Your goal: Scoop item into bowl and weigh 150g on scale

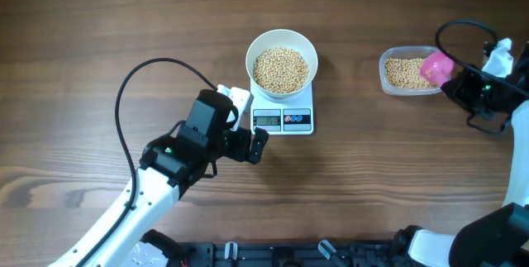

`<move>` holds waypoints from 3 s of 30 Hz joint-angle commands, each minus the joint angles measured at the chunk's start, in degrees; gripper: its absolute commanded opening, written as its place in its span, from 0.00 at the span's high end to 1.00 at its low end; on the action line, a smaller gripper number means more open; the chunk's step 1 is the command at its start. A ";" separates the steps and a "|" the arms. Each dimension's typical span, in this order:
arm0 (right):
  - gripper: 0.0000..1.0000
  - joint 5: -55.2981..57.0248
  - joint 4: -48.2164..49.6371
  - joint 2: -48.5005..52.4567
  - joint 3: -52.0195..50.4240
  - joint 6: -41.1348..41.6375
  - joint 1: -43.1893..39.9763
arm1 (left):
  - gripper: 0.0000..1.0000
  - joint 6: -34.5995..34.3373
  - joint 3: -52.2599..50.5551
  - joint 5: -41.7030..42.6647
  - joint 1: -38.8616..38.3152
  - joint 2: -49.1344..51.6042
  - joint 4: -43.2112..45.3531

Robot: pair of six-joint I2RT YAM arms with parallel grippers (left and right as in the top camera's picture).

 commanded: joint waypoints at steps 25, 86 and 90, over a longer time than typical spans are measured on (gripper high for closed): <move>0.75 1.38 3.52 4.15 -0.96 9.77 2.38 | 0.00 0.70 1.09 -0.31 -0.35 0.28 0.11; 0.00 7.13 9.62 -8.46 5.27 3.54 -1.62 | 0.00 0.70 1.09 -0.31 -0.35 0.28 0.11; 0.00 7.17 8.00 -16.44 5.27 3.54 -1.62 | 0.00 0.70 1.09 -0.31 -0.35 0.28 0.13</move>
